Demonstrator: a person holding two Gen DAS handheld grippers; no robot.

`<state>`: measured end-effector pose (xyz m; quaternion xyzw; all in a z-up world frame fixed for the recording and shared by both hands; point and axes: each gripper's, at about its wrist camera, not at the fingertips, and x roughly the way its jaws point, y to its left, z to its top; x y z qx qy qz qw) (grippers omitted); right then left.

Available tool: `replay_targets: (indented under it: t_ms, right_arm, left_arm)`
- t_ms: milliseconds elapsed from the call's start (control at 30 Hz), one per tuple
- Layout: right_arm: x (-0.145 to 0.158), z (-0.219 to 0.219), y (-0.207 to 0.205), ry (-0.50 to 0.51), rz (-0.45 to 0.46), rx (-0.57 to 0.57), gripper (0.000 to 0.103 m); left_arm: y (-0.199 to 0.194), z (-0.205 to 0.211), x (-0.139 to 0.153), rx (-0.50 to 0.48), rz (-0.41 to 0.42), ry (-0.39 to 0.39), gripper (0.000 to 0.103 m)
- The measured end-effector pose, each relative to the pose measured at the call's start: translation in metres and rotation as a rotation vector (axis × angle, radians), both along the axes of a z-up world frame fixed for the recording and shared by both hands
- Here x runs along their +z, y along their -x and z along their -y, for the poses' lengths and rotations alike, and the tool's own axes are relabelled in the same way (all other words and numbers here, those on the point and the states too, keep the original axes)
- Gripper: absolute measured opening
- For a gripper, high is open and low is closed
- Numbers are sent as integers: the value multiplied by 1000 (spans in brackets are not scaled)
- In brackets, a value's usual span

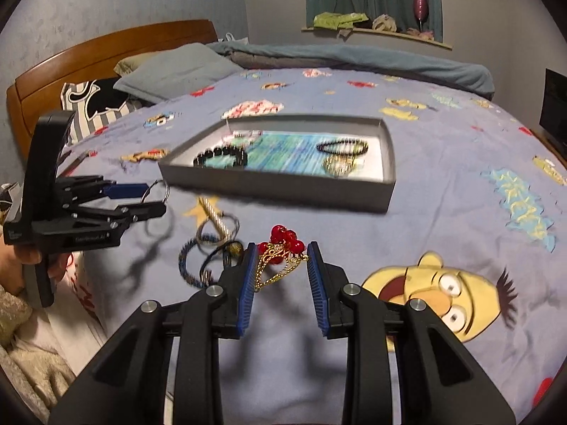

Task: Organize jewelry
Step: 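Carry the hoop and red pendant into the gray tray and open both tools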

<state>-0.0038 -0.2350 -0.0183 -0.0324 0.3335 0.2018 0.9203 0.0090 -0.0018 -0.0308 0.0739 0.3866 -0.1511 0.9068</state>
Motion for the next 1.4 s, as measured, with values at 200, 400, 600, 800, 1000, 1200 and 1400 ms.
replay_targets:
  t_ms: [200,400,600,800,1000,1200,1400]
  right_arm:
    - [31,-8,-16,4,54,2,28]
    - [62,-12,-42,-22,97,-16,28]
    - [83,-14,-80,-51,140,-61,28]
    - [75,-16,-126,-81,126,-112,28]
    - [55,-16,-166,-108,73,-125,28]
    - [44,-28,-197,-111,49,-97,28]
    - [35,-37,-228,-101,23,-75,28]
  left_arm:
    - [-10,1,24,-13,4,25,52]
    - [-28,5,40,-30,19,26,52]
    - [-60,11,55,-18,38,33,52]
    - [-94,18,52,-4,34,52,52]
    - [-128,39,34,-23,-1,50,52]
    - [-158,60,16,-60,-51,37,52]
    - [-187,65,3,-56,-103,42,52]
